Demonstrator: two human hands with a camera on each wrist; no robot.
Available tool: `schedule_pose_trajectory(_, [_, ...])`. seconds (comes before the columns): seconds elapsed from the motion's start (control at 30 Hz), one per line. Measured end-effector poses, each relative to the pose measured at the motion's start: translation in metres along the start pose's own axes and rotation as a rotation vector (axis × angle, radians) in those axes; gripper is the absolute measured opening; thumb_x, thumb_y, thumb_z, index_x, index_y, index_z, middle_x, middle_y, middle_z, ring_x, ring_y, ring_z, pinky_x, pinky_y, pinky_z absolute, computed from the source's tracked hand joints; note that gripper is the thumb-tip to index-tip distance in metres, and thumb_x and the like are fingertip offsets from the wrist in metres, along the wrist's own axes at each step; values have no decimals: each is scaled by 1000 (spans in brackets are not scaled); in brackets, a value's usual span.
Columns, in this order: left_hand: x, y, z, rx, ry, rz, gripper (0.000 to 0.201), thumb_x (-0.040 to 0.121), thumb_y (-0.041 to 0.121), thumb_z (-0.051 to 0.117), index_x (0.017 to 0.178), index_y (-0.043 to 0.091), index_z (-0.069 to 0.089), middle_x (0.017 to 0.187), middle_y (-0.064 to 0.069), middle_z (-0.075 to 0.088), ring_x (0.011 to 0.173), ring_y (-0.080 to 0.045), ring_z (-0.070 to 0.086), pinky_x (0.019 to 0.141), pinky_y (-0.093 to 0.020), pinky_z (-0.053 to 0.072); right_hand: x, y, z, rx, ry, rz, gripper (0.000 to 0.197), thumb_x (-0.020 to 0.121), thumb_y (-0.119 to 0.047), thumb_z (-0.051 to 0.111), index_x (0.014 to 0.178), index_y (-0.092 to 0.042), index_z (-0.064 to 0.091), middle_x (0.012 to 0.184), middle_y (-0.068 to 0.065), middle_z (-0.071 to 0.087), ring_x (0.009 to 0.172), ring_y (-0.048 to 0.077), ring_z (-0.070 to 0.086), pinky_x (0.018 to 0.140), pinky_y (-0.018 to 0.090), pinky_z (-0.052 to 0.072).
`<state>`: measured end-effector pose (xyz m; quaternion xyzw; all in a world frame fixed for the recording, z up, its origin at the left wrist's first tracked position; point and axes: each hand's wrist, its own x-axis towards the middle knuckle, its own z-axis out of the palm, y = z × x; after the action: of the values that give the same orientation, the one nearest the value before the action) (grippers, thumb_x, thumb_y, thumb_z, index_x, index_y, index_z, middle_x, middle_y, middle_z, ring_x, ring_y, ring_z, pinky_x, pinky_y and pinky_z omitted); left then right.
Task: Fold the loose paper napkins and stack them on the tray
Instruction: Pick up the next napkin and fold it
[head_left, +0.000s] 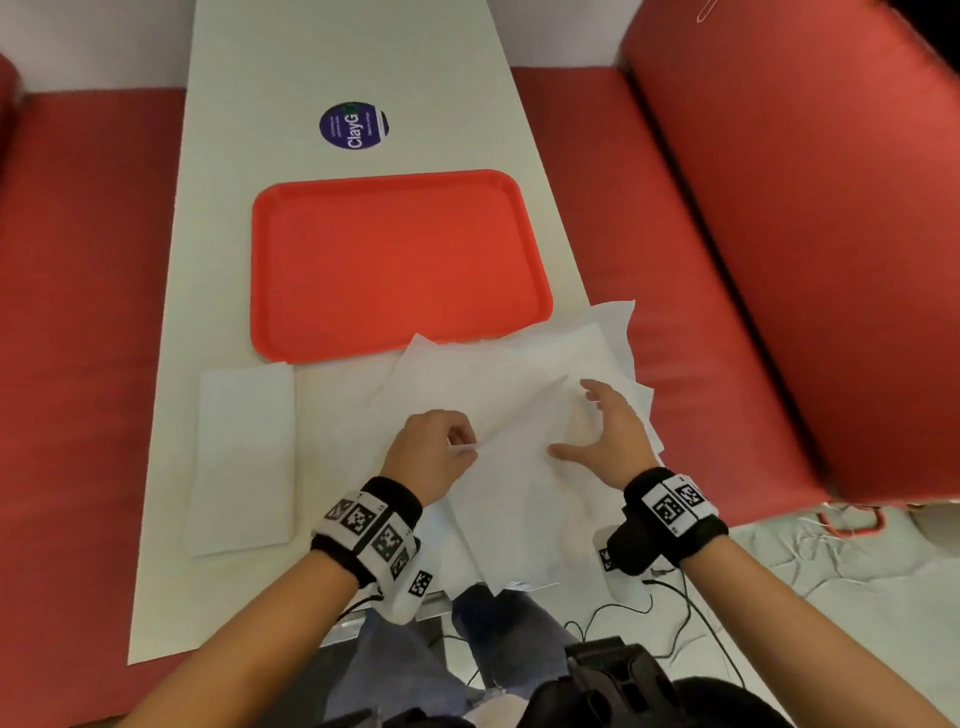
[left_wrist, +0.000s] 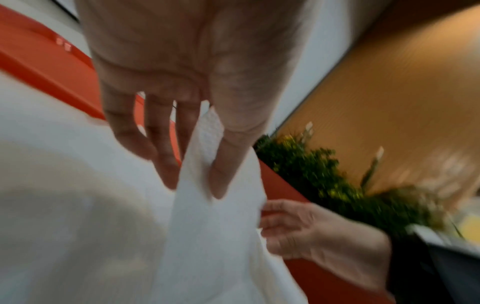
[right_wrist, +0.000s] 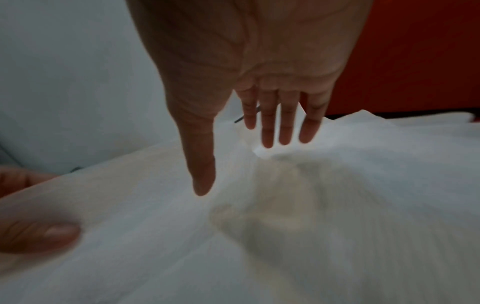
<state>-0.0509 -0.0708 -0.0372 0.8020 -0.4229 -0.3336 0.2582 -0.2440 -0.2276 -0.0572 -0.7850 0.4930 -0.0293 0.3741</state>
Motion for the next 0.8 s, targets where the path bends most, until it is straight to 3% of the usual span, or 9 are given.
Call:
schedule_pose_trajectory(0.07, [3,2,-16,-112,-31,35,5,82,16,72,82,14,68,82,2,66,81,-14,59,68,-15,40,6,-6,-8,108,-32,-47,101,60,-28,91,143,-27,33,131,2,52,123,17,46,102,32,39])
schedule_pose_trajectory(0.13, [7,4,-36,-188,-69,101,9,83,22,73,83,16,66,84,2,67,86,-14,60,75,-21,41,12,-15,-16,193,-92,-74,101,60,-23,91,142,-32,33,130,-2,53,120,16,49,98,30,42])
schedule_pose_trajectory(0.23, [9,5,-66,-295,-97,170,10,85,24,73,83,17,66,86,6,68,87,-14,62,79,-30,45,19,-32,-26,326,-170,-131,76,63,-16,90,127,-27,51,121,-8,60,111,17,59,89,27,49])
schedule_pose_trajectory(0.3, [7,7,-87,-432,-72,175,5,86,15,72,86,13,67,86,8,69,84,-11,65,77,-26,49,22,-47,-29,431,-214,-167,56,66,-8,87,114,-19,61,111,-4,68,104,15,66,87,31,54])
schedule_pose_trajectory(0.4, [3,7,-113,-665,11,117,12,86,5,68,98,7,68,93,3,74,87,-10,70,75,-20,54,26,-74,-28,563,-243,-191,44,72,-1,81,112,-7,65,109,4,72,97,12,70,83,26,55])
schedule_pose_trajectory(0.5, [0,-7,-124,-754,13,-7,34,82,16,73,114,14,67,108,-1,74,102,-19,70,81,-37,59,31,-97,-23,654,-175,-191,38,71,-3,82,107,-5,68,105,7,73,94,18,71,82,30,58])
schedule_pose_trajectory(0.57, [-4,-17,-119,-648,-35,-61,43,76,21,81,116,21,66,112,-1,73,107,-24,67,85,-49,55,35,-105,-18,713,-151,-171,34,73,-5,81,105,-8,70,102,6,74,92,21,71,79,34,59])
schedule_pose_trajectory(0.67, [-8,-28,-100,-730,31,-145,44,77,15,80,114,31,61,114,3,71,105,-18,67,80,-45,59,39,-111,-8,757,-181,-121,31,78,-10,78,108,-5,69,103,12,74,92,27,71,79,38,59])
schedule_pose_trajectory(0.8, [-9,-39,-89,-900,186,-234,30,80,5,75,105,19,66,113,-7,71,104,-26,68,89,-43,55,39,-105,10,691,-294,-3,27,82,-15,75,106,-2,70,98,11,75,81,19,73,68,27,56])
